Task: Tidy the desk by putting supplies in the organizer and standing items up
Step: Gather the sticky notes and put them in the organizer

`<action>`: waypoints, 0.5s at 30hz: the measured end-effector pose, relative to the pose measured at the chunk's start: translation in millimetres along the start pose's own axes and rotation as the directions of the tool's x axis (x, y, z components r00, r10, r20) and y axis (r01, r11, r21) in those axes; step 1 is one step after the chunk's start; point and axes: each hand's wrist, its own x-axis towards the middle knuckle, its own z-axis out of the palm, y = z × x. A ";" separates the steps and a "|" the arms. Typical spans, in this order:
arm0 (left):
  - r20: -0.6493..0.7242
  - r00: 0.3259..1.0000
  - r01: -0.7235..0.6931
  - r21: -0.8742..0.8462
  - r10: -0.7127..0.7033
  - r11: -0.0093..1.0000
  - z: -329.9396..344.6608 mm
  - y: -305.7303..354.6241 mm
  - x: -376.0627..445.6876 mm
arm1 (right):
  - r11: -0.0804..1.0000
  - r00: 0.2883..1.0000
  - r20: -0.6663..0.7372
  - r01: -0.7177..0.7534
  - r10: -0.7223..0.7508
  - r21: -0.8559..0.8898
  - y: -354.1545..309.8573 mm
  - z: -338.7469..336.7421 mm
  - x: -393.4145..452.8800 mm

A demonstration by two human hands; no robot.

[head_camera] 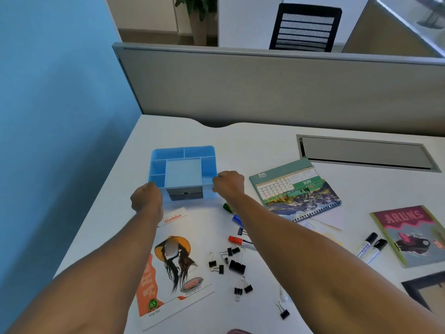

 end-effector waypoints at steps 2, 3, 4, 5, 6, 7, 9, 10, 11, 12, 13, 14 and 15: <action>-0.023 0.999 -0.032 0.034 0.033 0.999 2.5 1.3 -2.5 | 0.999 1.000 -0.021 -0.005 0.005 0.032 3.2 -3.6 4.7; -0.017 0.999 -0.047 0.032 0.048 0.998 5.1 2.5 -7.5 | 0.999 1.000 -0.025 -0.007 0.008 0.037 3.8 -7.5 5.0; -0.002 0.999 -0.052 0.017 0.052 0.999 8.0 4.5 -13.2 | 0.999 0.999 -0.032 -0.012 0.013 0.039 4.2 -12.1 4.4; 0.004 0.999 -0.045 -0.009 0.045 0.999 12.1 4.6 -14.4 | 0.999 0.999 -0.043 -0.015 0.017 0.038 5.2 -17.2 4.0; 0.024 0.999 -0.031 -0.032 0.032 0.999 16.6 3.5 -14.9 | 0.999 0.998 -0.054 -0.012 0.014 0.038 6.2 -22.4 3.6; 0.044 0.998 -0.037 -0.022 0.038 0.999 20.4 4.0 -19.0 | 0.999 0.998 -0.069 -0.007 0.009 0.031 7.7 -27.4 3.8; 0.066 0.997 -0.039 -0.025 0.040 0.999 29.6 2.2 -24.0 | 1.000 0.994 -0.111 0.008 -0.007 0.006 12.5 -38.4 3.6; 0.080 0.996 -0.046 -0.025 0.048 0.999 35.2 -1.2 -23.6 | 1.000 0.992 -0.129 0.008 -0.009 -0.009 15.2 -44.1 2.1; 0.089 0.995 -0.049 -0.022 0.051 0.999 39.6 -2.9 -26.6 | 1.000 0.990 -0.144 0.004 -0.006 -0.019 17.9 -49.3 0.3; 0.098 0.994 -0.054 -0.002 0.054 0.999 42.6 -4.1 -30.6 | 1.000 0.988 -0.157 -0.002 -0.002 -0.023 20.3 -54.0 -2.5; 0.106 0.993 -0.055 0.007 0.054 0.998 45.4 -4.7 -35.1 | 1.000 0.986 -0.168 -0.007 0.003 -0.027 22.7 -58.3 -5.0; 0.116 0.992 -0.050 0.018 0.047 0.999 48.0 -6.2 -37.8 | 0.999 0.984 -0.176 -0.013 0.007 -0.030 25.3 -61.7 -7.0; 0.123 0.992 -0.042 0.029 0.038 0.999 49.6 -6.9 -41.8 | 0.999 0.983 -0.181 -0.018 0.011 -0.038 27.4 -64.6 -9.3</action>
